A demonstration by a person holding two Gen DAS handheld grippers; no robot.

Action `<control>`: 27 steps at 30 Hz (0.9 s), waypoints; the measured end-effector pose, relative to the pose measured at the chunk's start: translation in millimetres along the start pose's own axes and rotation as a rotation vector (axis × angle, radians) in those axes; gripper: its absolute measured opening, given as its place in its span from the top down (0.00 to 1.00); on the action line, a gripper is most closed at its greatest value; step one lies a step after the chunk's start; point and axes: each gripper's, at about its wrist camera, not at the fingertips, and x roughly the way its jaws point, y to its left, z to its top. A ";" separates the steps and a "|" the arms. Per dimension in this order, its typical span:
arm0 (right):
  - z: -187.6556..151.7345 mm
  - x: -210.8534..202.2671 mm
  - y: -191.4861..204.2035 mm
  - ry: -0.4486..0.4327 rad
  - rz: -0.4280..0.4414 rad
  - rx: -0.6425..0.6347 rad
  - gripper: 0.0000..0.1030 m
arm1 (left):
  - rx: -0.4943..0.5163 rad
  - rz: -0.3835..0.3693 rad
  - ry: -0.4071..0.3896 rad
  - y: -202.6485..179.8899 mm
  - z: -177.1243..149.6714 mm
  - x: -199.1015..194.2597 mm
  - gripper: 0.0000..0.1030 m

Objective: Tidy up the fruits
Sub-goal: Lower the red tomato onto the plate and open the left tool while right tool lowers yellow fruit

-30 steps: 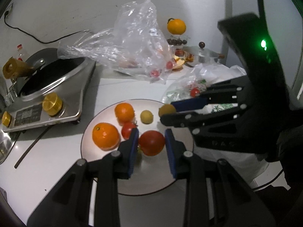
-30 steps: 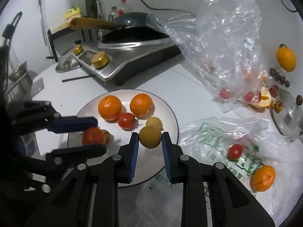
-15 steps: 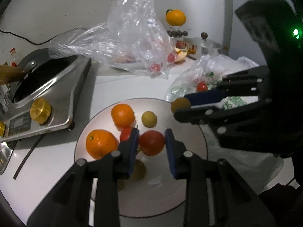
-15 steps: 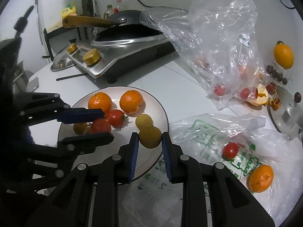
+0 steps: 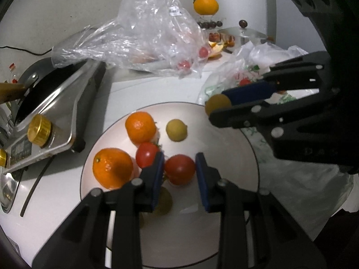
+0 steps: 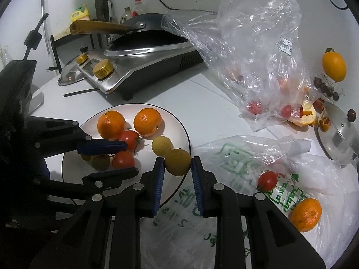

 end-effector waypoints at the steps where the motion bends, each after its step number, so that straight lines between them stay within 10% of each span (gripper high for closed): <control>1: -0.3 1.0 -0.5 0.001 0.000 0.000 0.74 | -0.001 0.000 0.000 0.1 0.2 0.1 0.72; 27: 9.2 13.6 17.9 0.041 -0.013 -0.063 0.74 | -0.074 0.017 -0.078 22.1 -3.2 -46.4 0.66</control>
